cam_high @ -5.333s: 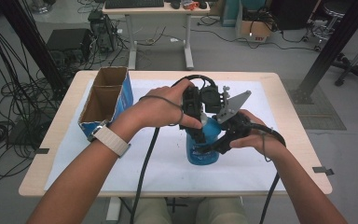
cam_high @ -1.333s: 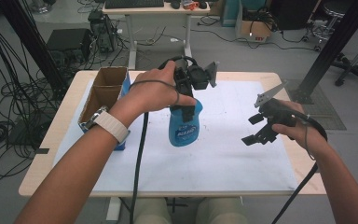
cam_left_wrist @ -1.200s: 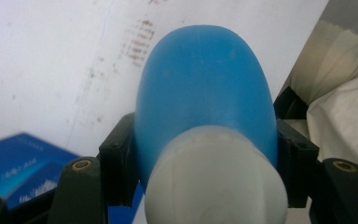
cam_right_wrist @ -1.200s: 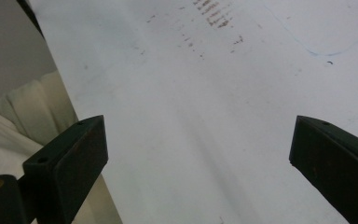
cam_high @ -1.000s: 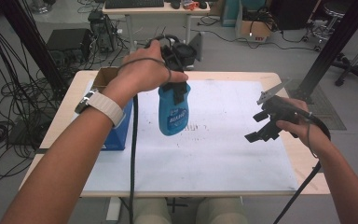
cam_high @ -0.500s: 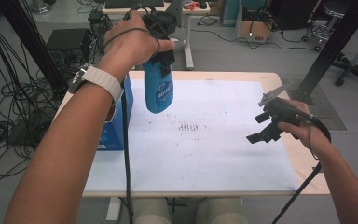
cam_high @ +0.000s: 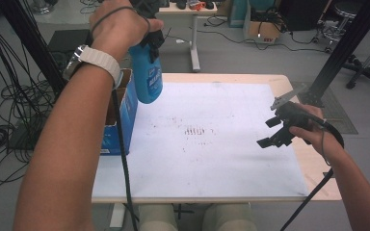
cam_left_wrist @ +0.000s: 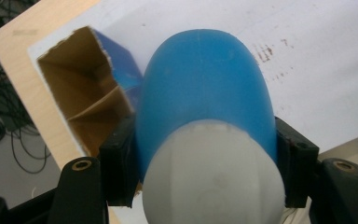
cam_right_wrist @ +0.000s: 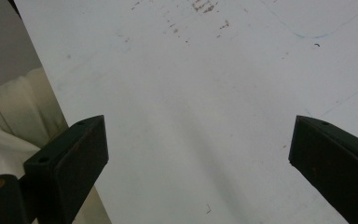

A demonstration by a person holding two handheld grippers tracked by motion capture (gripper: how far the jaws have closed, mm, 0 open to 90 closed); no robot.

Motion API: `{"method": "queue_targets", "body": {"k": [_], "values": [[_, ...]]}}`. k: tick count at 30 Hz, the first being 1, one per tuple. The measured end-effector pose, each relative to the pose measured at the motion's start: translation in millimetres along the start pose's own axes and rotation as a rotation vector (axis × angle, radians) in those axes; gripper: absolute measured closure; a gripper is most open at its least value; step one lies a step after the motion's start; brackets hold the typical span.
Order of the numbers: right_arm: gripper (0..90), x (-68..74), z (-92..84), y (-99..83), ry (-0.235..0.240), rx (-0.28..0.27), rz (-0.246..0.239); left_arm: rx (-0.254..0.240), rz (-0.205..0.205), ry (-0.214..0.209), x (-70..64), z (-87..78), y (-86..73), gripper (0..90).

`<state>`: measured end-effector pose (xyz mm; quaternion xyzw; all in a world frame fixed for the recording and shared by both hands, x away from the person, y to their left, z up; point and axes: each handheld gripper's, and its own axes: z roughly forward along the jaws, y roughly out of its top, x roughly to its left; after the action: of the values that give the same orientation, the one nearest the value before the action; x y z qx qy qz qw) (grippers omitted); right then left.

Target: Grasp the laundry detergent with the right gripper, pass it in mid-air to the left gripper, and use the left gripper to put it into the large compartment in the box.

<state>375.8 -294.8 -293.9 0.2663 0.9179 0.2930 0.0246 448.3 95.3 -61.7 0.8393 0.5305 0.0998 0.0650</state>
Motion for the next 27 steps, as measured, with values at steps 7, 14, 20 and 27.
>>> {"method": "queue_targets", "body": {"k": [7,14,20,27], "values": [[4.4,-2.2,0.9,-0.8,0.003,-0.005,0.006,0.011,-0.064,0.020,23.2,-8.3,-7.7,37.4],[4.4,-2.7,1.9,0.0,0.009,0.000,0.012,0.003,-0.148,0.045,41.5,-9.0,-15.2,37.4],[4.4,-4.8,2.1,-1.2,0.006,-0.017,0.020,0.005,-0.209,0.049,55.1,-3.3,-20.4,37.4],[4.5,-6.5,3.0,-2.2,0.005,-0.016,0.030,0.005,-0.268,0.082,70.8,1.1,-26.4,37.4]]}}
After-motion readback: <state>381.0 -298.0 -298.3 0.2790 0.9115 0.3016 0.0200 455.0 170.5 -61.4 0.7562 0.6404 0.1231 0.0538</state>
